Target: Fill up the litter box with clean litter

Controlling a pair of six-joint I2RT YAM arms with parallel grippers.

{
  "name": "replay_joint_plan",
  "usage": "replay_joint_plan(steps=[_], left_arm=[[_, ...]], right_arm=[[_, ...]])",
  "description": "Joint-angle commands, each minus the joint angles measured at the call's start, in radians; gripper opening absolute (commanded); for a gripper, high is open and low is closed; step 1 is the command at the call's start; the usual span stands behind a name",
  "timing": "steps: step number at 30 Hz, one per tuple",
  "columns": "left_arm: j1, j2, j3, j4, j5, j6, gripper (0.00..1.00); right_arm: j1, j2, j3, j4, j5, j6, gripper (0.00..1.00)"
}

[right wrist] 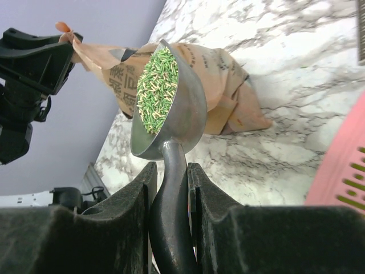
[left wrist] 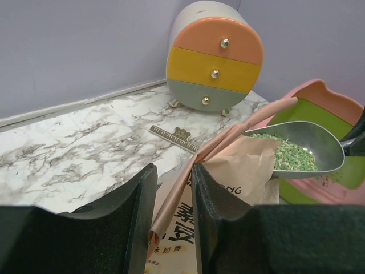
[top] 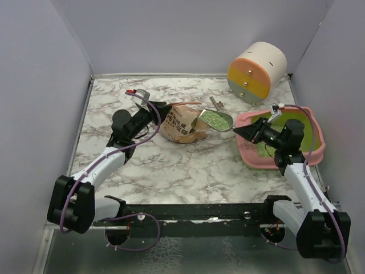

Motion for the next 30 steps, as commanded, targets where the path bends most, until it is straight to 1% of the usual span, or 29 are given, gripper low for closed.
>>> replay_joint_plan(steps=[1, 9, 14, 30], left_arm=[[0.006, -0.019, 0.008, 0.039, -0.02, -0.019, 0.34], [0.008, -0.019, 0.007, 0.041, -0.031, -0.036, 0.34], [0.009, -0.015, 0.007, 0.039, -0.036, -0.047, 0.34], [0.009, 0.02, 0.015, 0.04, -0.023, -0.062, 0.34]], right_arm=[[-0.086, -0.099, 0.022, -0.141, -0.012, -0.048, 0.01], [-0.211, -0.264, 0.04, -0.38, 0.007, -0.104, 0.01], [-0.249, -0.308, 0.078, -0.485, 0.066, -0.128, 0.01], [-0.26, -0.348, 0.318, -0.835, 0.524, -0.185, 0.01]])
